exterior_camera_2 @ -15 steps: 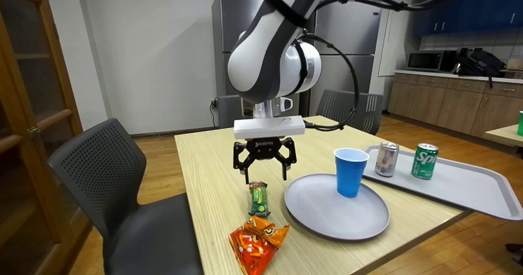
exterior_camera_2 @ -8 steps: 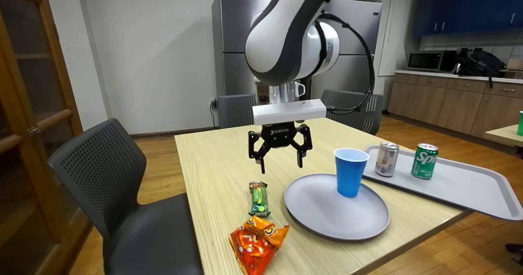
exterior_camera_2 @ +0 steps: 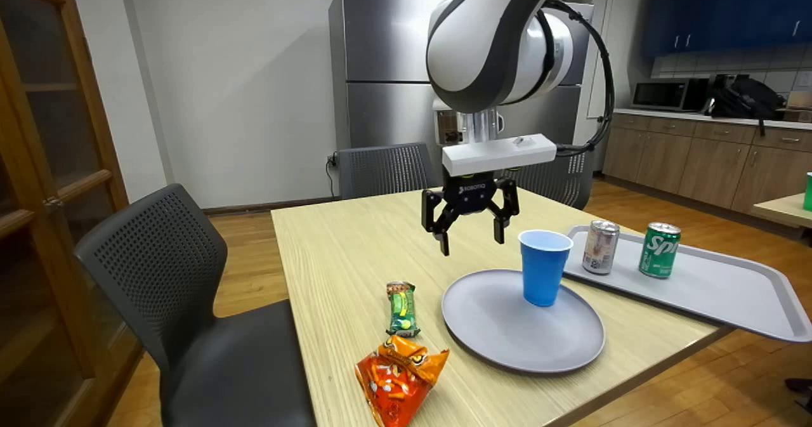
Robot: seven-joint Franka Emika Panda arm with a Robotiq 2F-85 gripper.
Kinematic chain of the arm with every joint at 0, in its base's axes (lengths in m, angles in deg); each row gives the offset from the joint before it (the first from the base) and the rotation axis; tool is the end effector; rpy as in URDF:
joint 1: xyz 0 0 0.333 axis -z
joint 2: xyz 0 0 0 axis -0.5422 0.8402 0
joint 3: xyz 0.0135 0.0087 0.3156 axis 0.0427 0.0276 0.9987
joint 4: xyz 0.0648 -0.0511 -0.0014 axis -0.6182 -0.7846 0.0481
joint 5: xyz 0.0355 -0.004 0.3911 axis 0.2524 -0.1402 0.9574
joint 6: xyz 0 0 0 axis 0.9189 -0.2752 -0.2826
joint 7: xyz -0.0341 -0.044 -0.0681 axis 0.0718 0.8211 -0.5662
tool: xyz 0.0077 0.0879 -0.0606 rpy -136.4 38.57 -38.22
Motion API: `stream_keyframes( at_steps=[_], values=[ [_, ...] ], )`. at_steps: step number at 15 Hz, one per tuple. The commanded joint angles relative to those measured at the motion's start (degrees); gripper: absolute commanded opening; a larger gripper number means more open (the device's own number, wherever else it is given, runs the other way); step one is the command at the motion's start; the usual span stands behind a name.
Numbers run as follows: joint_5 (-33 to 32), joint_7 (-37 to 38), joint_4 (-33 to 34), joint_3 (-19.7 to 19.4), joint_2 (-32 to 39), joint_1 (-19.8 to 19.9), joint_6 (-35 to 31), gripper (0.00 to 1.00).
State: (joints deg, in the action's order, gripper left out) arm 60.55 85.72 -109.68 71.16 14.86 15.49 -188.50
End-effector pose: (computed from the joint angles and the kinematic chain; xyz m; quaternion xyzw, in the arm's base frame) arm 0.5253 0.1640 0.2373 0.9981 -0.0106 -0.0234 0.0562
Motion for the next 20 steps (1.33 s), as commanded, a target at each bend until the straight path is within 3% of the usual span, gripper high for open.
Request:
stream_keyframes(
  at_steps=[1,10,20],
  values=[
    [-0.8,-4.6,-2.8,0.7,-3.4,3.5,0.0,1.00],
    [0.2,-10.4,-2.9,0.3,-2.7,8.3,-1.3,1.00],
    [-0.2,-8.9,-1.8,0.2,-1.5,8.1,-0.7,1.00]
  ],
)
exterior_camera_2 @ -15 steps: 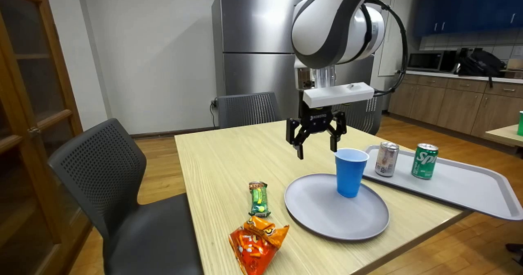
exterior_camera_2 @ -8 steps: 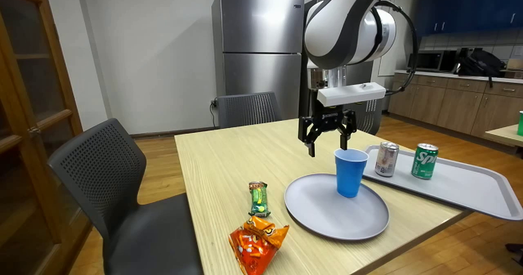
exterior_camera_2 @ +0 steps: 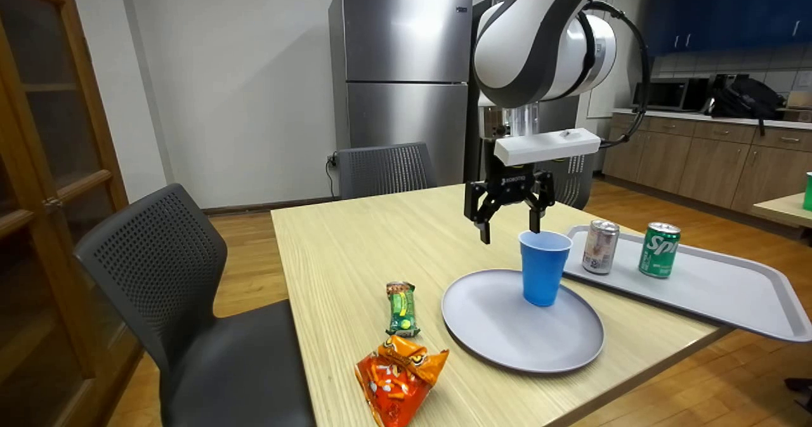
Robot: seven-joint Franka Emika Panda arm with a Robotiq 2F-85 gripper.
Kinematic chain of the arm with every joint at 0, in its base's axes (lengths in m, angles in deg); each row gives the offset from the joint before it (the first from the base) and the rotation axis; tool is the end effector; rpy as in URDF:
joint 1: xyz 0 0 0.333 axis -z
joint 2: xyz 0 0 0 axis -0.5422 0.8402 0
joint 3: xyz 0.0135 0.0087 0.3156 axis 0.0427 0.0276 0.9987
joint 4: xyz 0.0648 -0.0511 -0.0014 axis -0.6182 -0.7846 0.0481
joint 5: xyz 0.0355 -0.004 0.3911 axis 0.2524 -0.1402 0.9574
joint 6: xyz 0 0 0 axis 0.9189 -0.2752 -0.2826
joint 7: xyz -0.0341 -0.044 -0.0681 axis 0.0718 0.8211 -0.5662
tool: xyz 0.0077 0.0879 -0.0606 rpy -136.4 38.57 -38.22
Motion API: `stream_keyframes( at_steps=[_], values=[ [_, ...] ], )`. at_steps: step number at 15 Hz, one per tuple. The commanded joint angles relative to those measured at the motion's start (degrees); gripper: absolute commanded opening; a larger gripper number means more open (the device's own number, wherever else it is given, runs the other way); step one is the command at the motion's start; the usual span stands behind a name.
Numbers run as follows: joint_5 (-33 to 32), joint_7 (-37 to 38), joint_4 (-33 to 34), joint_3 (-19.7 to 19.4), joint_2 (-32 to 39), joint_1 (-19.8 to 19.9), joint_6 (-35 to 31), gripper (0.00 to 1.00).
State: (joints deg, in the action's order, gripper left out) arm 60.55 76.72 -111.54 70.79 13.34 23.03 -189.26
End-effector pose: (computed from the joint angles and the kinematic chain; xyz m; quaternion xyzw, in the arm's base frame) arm 0.5349 0.0890 0.2406 0.9983 -0.0006 -0.0279 0.0517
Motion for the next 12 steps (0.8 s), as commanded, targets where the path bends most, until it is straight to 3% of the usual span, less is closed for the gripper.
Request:
stream_keyframes(
  at_steps=[1,12],
  values=[
    [-0.2,0.1,0.1,0.6,0.0,0.6,0.1,1.00],
    [-1.1,-0.8,0.6,0.1,0.5,1.0,-0.8,1.00]
  ],
)
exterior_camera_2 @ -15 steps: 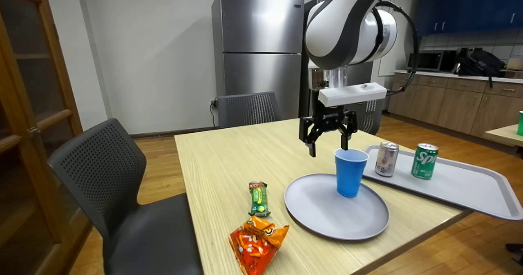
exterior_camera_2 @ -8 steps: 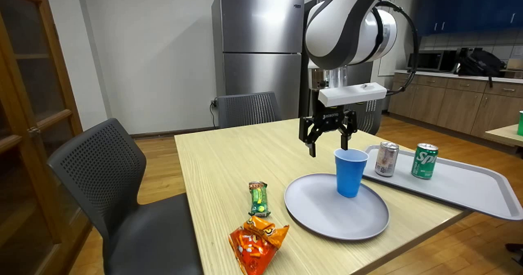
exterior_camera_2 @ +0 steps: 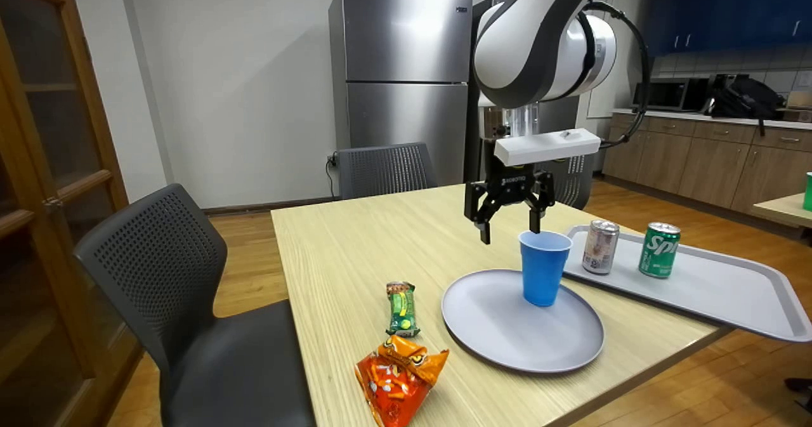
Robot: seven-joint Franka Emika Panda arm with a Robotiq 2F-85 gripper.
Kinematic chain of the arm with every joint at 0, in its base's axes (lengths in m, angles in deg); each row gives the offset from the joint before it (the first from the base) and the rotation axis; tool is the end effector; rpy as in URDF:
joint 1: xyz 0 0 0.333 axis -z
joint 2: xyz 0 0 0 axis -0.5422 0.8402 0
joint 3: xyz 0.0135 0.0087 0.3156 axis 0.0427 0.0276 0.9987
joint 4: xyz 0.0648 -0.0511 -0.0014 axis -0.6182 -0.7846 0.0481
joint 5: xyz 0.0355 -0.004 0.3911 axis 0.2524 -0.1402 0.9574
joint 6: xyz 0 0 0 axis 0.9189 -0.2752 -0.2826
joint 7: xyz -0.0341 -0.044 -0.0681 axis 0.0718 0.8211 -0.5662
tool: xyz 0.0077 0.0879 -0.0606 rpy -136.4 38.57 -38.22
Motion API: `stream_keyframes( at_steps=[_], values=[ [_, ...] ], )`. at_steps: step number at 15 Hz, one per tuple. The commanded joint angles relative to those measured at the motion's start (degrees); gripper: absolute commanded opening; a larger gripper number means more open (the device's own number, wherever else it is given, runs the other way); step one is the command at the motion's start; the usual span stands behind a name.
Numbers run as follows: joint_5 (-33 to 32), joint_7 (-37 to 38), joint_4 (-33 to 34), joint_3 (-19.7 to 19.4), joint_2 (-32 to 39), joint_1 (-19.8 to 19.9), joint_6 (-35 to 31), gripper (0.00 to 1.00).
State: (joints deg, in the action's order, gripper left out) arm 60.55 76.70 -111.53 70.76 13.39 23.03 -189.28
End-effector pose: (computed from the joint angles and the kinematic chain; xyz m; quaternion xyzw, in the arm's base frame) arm 0.5350 0.0887 0.2403 0.9983 -0.0006 -0.0280 0.0518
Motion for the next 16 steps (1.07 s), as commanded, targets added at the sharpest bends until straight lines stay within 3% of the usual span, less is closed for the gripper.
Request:
stream_keyframes(
  at_steps=[1,9,16],
  values=[
    [-1.1,-1.8,0.9,-0.1,0.7,1.4,-1.1,1.00],
    [1.6,-11.5,1.9,-0.1,3.9,6.0,-7.4,1.00],
    [3.2,-16.6,0.9,0.8,4.0,7.2,-9.9,1.00]
  ],
)
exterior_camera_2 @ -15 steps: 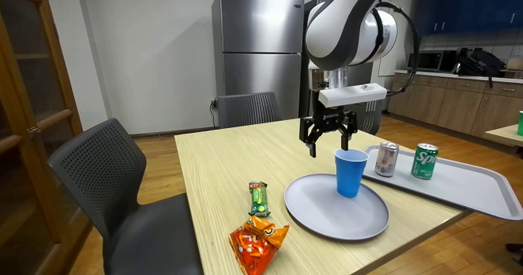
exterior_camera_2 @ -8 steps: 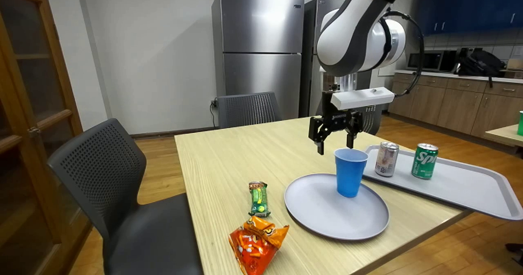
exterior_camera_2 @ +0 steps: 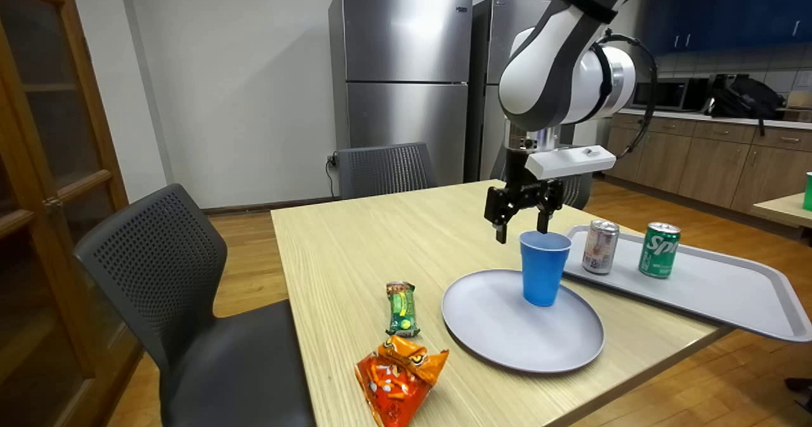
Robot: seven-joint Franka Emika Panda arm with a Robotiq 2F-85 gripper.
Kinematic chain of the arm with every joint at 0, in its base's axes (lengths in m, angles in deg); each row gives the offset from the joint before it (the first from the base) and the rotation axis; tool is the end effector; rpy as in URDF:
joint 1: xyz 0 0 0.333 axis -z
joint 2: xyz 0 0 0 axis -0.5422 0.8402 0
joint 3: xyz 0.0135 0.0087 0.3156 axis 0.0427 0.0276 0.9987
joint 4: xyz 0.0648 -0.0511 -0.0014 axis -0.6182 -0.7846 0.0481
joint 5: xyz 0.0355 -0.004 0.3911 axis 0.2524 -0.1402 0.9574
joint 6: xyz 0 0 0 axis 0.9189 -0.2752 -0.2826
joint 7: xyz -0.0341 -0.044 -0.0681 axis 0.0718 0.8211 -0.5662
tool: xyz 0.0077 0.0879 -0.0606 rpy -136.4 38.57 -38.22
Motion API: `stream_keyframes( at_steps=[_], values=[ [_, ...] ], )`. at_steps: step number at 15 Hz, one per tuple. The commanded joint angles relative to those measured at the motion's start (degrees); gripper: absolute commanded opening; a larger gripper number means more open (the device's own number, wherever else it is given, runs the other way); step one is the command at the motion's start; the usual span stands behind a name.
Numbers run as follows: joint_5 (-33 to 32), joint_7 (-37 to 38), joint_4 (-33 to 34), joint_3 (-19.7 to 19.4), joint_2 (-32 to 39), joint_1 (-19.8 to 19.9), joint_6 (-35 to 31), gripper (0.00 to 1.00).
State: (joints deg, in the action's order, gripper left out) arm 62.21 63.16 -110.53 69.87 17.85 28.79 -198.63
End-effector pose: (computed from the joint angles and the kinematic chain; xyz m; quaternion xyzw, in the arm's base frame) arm 0.5577 0.0295 0.2177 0.9980 0.0523 0.0140 0.0327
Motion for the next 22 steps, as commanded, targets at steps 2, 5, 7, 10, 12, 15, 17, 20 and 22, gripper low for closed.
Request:
stream_keyframes(
  at_steps=[2,5,7,10,12,15,17,20,22],
  values=[
    [1.6,-3.6,-0.5,1.9,-0.7,1.1,-0.1,1.00],
    [1.4,-4.1,-1.7,2.5,-1.7,0.9,0.2,1.00],
    [0.9,-3.9,-2.3,2.5,-2.1,0.7,0.2,1.00],
    [1.0,-4.0,-2.5,2.5,-1.8,0.8,0.5,1.00],
    [1.2,-4.1,-2.5,2.7,-1.4,0.8,0.7,1.00],
    [1.2,-4.6,-3.0,2.9,-1.8,0.9,0.4,1.00],
    [0.7,-4.6,-3.3,2.7,-1.9,0.7,-0.3,1.00],
    [0.5,-4.9,-3.4,2.7,-1.9,0.7,-0.6,0.66],
    [0.1,-4.9,-3.4,2.5,-1.9,0.5,-0.5,0.49]
  ],
)
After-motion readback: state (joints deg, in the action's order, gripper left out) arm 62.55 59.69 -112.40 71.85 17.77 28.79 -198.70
